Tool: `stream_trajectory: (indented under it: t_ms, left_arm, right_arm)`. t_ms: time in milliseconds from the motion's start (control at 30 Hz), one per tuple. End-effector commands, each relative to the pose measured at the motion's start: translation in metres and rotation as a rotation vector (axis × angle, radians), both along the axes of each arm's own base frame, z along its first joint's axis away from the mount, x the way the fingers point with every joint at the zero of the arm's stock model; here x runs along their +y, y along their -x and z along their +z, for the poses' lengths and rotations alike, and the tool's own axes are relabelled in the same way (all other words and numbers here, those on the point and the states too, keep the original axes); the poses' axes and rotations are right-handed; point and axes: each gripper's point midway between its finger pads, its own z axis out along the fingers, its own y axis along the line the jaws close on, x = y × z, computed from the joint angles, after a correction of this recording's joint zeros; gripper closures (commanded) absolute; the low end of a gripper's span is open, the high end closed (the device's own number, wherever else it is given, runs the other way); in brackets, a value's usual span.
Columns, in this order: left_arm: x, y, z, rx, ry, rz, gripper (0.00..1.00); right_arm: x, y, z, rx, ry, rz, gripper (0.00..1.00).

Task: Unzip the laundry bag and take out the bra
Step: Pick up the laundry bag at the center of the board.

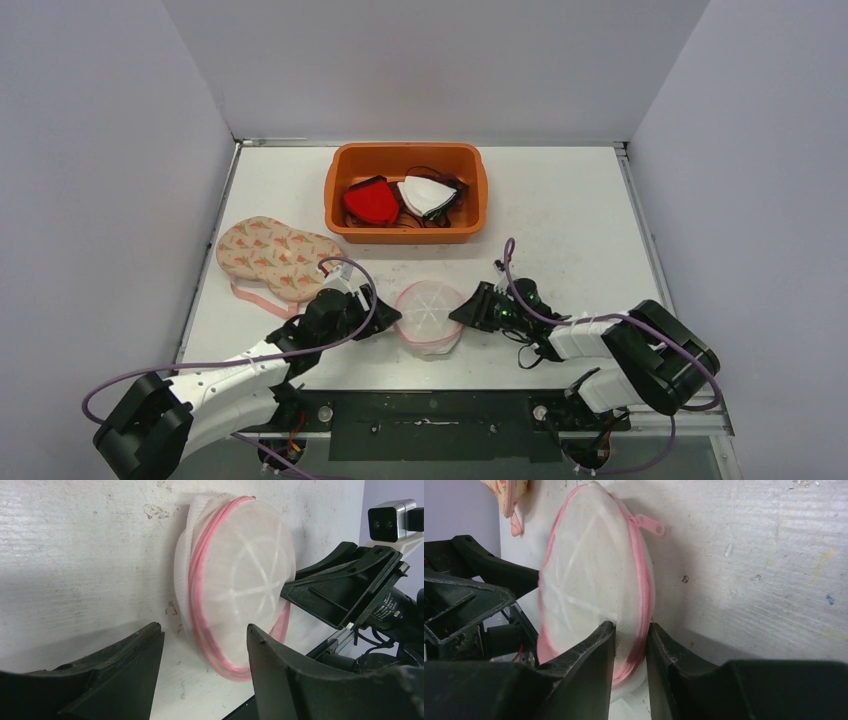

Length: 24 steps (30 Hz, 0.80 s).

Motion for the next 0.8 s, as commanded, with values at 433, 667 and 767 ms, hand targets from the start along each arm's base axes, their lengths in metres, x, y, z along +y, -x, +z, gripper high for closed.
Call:
stream_trajectory:
  t_ms: [433,667,767]
  left_arm:
    - [-0.003,-0.001,0.024,-0.051,0.038,-0.013,0.41]
    - [0.001,0.0,0.037,-0.07,0.052,0.0,0.41]
    - [0.003,0.0,0.044,-0.082,0.056,0.002,0.41]
  right_arm:
    - [-0.021,-0.005,0.053,-0.173,0.003,-0.026,0.95]
    - [-0.062,-0.028,0.117,-0.312,0.077,-0.148,0.95]
    - [-0.088,-0.038,0.15,-0.377,0.132,-0.234,0.95]
